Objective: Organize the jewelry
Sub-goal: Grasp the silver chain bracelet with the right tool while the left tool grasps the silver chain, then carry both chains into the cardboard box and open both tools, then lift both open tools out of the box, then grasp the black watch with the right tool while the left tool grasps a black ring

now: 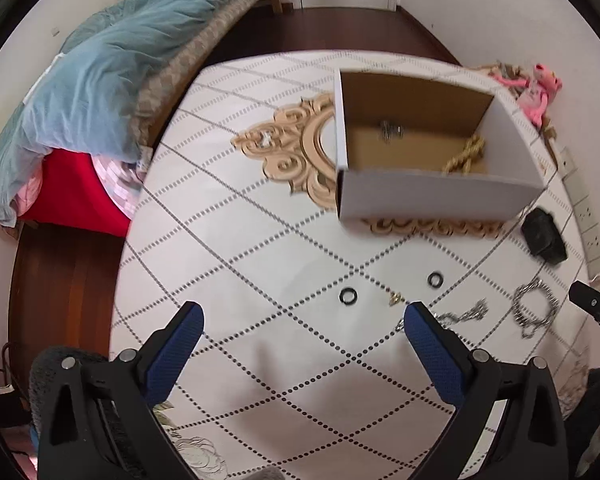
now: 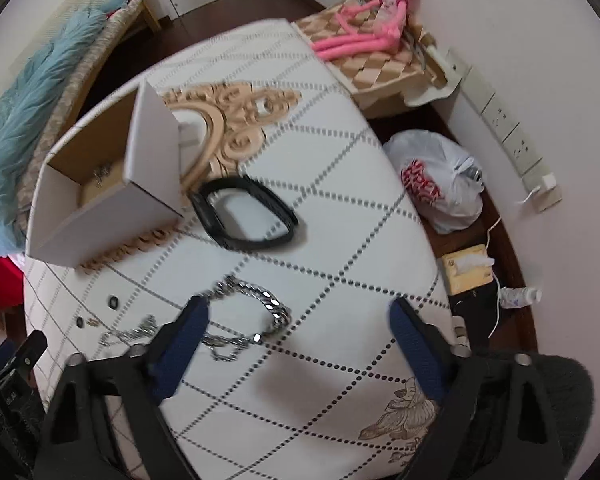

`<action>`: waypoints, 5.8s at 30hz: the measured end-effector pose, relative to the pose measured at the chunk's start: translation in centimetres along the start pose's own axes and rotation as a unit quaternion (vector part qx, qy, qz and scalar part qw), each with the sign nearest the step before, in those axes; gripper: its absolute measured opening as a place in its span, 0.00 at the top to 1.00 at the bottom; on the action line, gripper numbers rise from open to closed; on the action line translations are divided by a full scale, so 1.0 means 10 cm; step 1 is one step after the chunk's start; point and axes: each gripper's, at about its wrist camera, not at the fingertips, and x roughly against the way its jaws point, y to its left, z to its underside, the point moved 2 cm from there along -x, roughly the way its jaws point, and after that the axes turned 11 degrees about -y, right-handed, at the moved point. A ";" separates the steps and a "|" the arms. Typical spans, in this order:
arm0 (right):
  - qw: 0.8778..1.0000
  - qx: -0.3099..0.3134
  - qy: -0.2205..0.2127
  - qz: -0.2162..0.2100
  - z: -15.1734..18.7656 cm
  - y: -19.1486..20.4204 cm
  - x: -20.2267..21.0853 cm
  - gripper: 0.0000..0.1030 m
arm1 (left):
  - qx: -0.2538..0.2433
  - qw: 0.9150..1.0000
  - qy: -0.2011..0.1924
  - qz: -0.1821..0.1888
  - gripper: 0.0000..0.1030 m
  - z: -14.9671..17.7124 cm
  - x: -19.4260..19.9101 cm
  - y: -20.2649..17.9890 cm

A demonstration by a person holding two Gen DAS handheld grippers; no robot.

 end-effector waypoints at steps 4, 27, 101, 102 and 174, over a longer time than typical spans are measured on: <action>1.000 0.010 0.017 0.010 0.16 0.01 -0.17 0.37 | -0.004 1.000 0.012 -0.001 0.01 0.07 -0.11 -0.03; 0.999 -0.014 -0.024 0.014 0.21 -0.17 -0.06 0.92 | -0.188 0.975 0.014 0.118 0.18 0.25 -0.25 -1.21; 0.976 0.069 0.067 -0.194 -1.55 1.68 -0.36 0.83 | 0.021 0.990 -0.019 0.135 0.23 -1.51 -0.23 -0.02; 0.978 0.071 0.066 -0.186 -1.53 1.65 -0.37 0.62 | 0.020 0.991 -0.023 0.127 0.23 -1.50 -0.22 -0.01; 0.997 -0.072 -0.020 -0.023 -0.18 -0.10 -0.11 0.04 | 0.028 0.999 -0.013 -0.021 0.00 -0.11 -0.01 0.15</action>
